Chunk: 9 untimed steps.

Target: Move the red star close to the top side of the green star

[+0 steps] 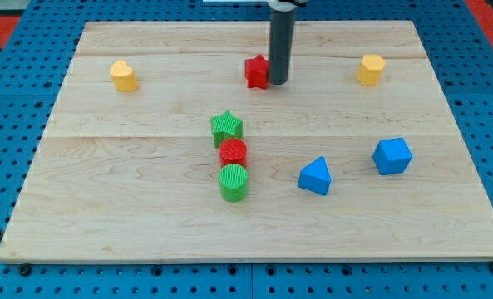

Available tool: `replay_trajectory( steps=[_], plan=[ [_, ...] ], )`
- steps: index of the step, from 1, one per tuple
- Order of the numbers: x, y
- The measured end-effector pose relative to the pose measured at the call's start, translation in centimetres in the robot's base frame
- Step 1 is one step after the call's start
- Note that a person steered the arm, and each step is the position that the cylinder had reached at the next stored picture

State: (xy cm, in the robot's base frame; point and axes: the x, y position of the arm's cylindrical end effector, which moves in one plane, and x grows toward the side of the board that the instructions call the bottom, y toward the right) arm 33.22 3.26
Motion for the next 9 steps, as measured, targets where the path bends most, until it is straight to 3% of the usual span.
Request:
replay_trajectory(
  steps=[1, 3, 4, 6, 9],
  plan=[
    [0.0, -0.3],
    [-2.4, 6.4],
    [-4.7, 3.9],
    [-3.2, -2.8],
    [-2.0, -4.2]
  ],
)
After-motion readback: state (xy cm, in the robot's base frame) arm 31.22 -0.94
